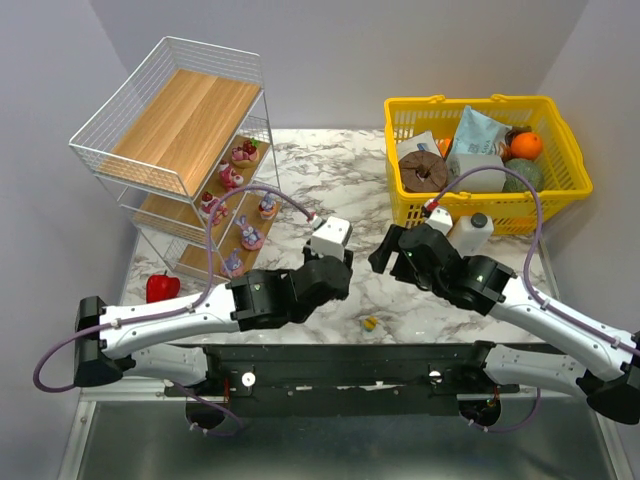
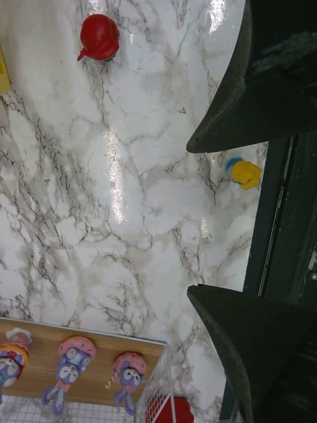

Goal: Place and organize the plastic toys onto the shelf

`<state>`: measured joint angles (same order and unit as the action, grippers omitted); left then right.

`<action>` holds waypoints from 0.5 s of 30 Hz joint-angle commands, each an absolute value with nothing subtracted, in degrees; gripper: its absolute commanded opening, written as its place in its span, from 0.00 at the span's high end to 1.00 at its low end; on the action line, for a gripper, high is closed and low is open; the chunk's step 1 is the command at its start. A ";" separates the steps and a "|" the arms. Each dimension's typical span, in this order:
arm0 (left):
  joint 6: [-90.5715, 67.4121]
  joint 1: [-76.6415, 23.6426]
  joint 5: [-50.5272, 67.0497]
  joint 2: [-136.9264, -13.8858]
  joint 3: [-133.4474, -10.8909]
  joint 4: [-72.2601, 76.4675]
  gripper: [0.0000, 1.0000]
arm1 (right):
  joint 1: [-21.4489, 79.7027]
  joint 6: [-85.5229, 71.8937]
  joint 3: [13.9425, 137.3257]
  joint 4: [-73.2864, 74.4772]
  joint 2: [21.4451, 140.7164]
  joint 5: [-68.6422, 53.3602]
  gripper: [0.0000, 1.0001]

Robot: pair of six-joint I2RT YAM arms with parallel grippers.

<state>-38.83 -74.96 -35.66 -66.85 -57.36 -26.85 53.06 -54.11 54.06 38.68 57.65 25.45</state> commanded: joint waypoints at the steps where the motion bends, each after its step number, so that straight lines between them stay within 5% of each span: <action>1: -37.89 -73.58 -45.96 -69.25 -70.64 -41.72 1.00 | 52.82 -53.88 55.98 40.96 56.96 26.98 0.13; 15: -36.82 -60.12 -51.40 -80.77 -108.24 -69.51 1.00 | 52.82 -51.16 58.62 40.61 58.18 28.04 0.13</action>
